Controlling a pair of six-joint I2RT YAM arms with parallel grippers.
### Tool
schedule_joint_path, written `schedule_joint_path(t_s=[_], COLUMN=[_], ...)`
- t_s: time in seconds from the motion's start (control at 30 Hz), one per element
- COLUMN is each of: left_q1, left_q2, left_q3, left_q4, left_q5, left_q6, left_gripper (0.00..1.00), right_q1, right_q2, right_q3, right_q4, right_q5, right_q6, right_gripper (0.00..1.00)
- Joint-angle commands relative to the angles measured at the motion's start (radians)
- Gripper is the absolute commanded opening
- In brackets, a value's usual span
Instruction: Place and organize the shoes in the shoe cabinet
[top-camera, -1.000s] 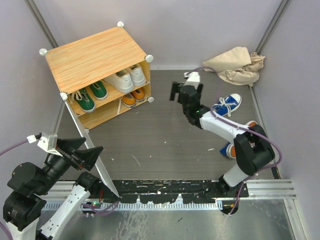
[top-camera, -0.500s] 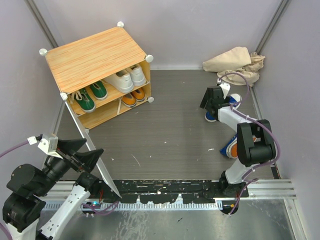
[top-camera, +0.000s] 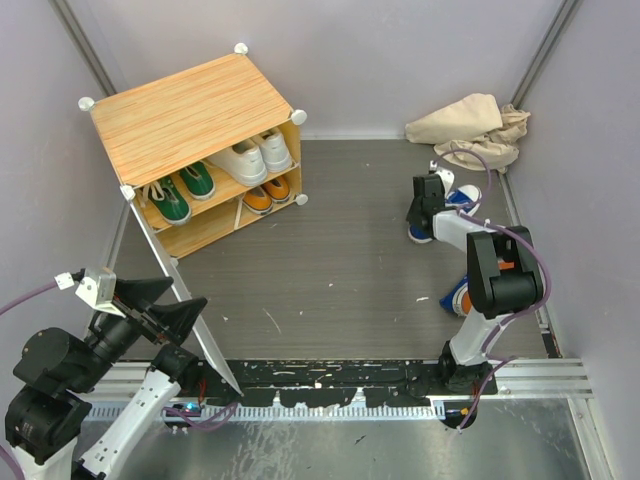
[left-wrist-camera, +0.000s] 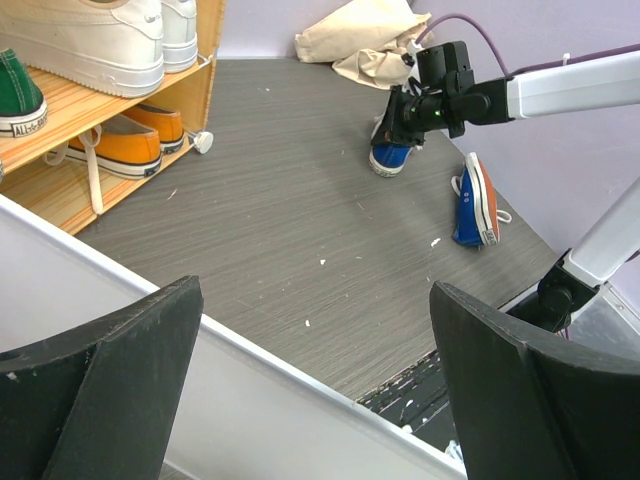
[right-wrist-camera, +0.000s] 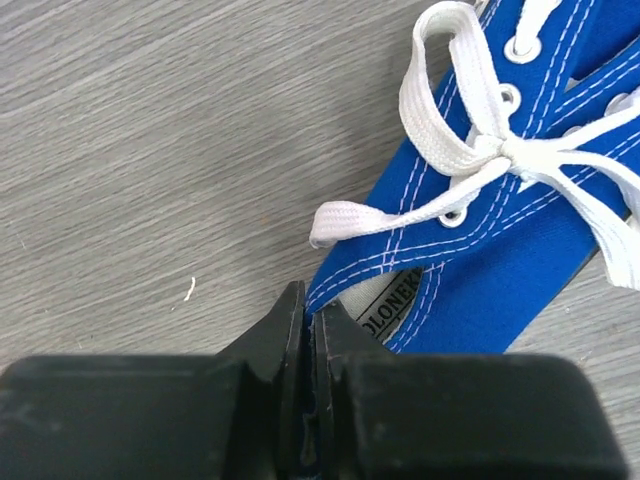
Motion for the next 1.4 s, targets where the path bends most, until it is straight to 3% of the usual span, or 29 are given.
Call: schedule_joint_path(t_s=[0.0,0.23,0.43,0.47,0.53,0.57,0.8,0.87,1.1,1.27,1.37], left_q1=[0.000,-0.001,0.000,-0.001,-0.001,0.000,-0.001,-0.001,-0.001,-0.002,-0.001], left_q2=[0.005,-0.005,-0.021,-0.026,-0.032,-0.034,-0.048,-0.050,-0.059,-0.067,-0.076], left_q3=[-0.018,-0.012,-0.003,-0.002,-0.002,-0.002,-0.002,0.002,0.002,-0.010,-0.023], left_q4=[-0.125,-0.129,-0.140,-0.143,-0.148,-0.150,-0.157,-0.158,-0.140,-0.116,-0.098], left_q5=[0.007,-0.004,-0.011,-0.014,-0.019,-0.020,-0.022,-0.016,0.037,0.082,0.107], left_q6=[-0.024,-0.031,-0.038,-0.038,-0.039,-0.040,-0.035,-0.035,-0.027,-0.017,-0.011], left_gripper=[0.98,0.98,0.98,0.98,0.98,0.98,0.98,0.98,0.98,0.98,0.98], right_q1=[0.082,0.407,0.547,0.555,0.563,0.563,0.563,0.563,0.428,0.074,-0.067], right_q2=[-0.035,-0.144,-0.166,-0.164,-0.169,-0.179,-0.326,-0.362,-0.428,-0.471,-0.450], right_q3=[-0.001,-0.001,-0.041,-0.049,-0.066,-0.073,-0.060,-0.045,-0.040,-0.105,-0.129], right_q4=[0.003,-0.001,-0.001,-0.009,-0.029,-0.039,-0.143,-0.191,-0.354,-0.403,-0.420], right_q5=[-0.201,-0.286,-0.331,-0.327,-0.295,-0.271,-0.099,0.022,0.370,0.264,0.288], right_q6=[-0.045,-0.161,-0.162,-0.161,-0.152,-0.146,-0.141,-0.131,0.038,0.188,0.223], right_gripper=[0.01,0.01,0.02,0.09,0.40,0.51,0.87,0.99,1.00,1.00,1.00])
